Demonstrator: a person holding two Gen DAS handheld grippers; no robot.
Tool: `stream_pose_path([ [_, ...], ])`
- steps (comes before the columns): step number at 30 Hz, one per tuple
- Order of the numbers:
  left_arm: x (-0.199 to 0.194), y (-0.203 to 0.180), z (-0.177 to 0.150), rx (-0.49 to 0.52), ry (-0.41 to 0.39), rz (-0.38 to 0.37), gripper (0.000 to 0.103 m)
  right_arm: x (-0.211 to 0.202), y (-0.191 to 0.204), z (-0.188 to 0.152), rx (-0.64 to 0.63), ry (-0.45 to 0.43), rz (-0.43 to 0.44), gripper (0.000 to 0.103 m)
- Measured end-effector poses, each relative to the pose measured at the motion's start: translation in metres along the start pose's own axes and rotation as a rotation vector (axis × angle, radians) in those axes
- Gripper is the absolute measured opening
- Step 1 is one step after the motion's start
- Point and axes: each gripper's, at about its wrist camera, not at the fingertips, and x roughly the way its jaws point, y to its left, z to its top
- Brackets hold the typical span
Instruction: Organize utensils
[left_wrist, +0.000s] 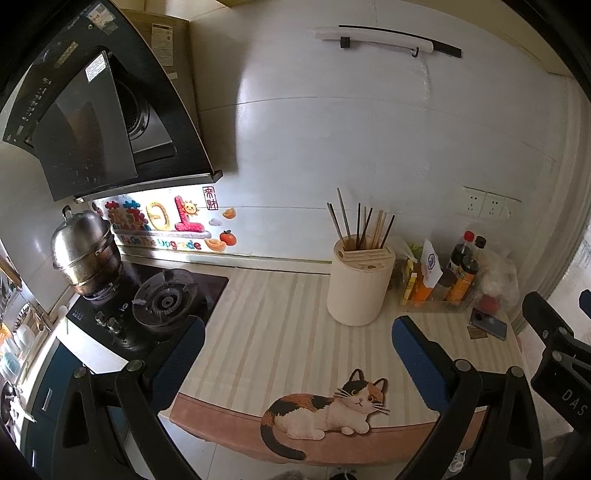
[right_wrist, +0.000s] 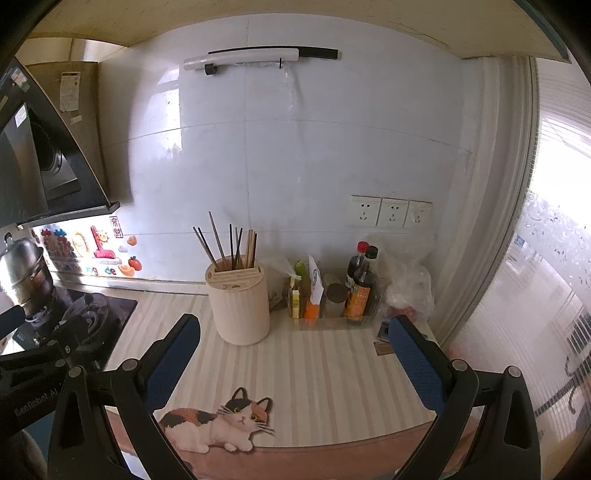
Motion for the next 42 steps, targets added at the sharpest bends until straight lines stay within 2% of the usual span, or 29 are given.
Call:
stream_pose_path([
  [42, 0.006, 0.005, 0.001, 0.003, 0.004, -0.010, 0.103, 0.002, 0.011, 0.001, 0.008, 0.005, -0.006, 0.103],
])
